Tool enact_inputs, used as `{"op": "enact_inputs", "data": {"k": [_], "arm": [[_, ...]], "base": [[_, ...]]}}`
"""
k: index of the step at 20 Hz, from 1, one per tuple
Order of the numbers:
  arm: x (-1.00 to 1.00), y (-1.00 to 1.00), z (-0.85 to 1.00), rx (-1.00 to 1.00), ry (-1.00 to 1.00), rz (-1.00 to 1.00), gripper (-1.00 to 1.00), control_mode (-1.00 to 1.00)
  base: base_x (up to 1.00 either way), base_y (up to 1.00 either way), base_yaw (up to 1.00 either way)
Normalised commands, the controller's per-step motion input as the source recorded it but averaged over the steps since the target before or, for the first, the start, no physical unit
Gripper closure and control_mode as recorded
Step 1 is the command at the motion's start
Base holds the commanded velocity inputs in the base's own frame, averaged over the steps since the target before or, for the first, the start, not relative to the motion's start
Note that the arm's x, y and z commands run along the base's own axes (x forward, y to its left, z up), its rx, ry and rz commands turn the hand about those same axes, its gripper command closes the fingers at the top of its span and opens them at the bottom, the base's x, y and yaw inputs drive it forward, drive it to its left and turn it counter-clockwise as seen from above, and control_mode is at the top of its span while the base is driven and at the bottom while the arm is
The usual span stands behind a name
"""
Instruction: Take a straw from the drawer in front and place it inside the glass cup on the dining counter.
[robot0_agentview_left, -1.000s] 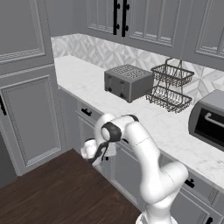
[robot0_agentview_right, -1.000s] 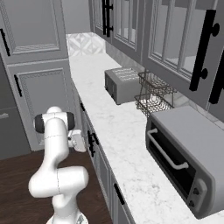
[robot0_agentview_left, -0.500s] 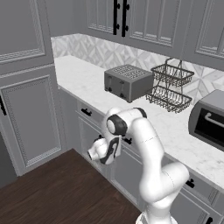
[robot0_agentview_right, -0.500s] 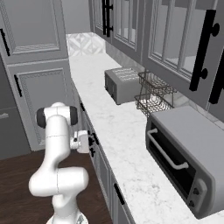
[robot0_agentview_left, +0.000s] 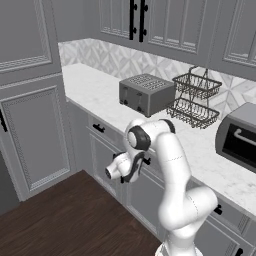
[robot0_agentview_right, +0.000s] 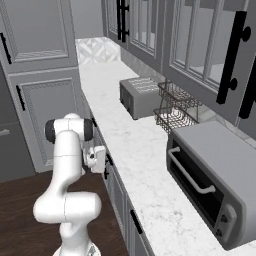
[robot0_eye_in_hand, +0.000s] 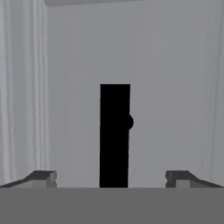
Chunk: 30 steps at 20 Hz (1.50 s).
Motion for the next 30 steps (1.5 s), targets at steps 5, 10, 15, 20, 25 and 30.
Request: {"op": "enact_inputs", "data": {"k": [5,10,15,20,25,30], "arm": [[0.19,-0.01,-0.22,0.0,0.1,0.06,1.0,-1.0],[0.02,0.0,-0.19,0.0,0.04,0.05,1.0,-1.0],[-0.22,0.07,-0.1,0.02,0.0,0.07,1.0,-1.0],[-0.37,0.44,0.0,0.03,0.0,0.06,1.0,-1.0],[-0.45,0.57,0.0,0.07,0.0,0.04,1.0,-1.0],[-0.47,0.77,0.0,0.08,0.01,0.03,1.0,-1.0]], "base": [[0.0,0.0,0.0],[0.0,0.0,0.0],[0.0,0.0,0.0],[0.0,0.0,0.0],[0.0,0.0,0.0],[0.0,0.0,0.0]]}}
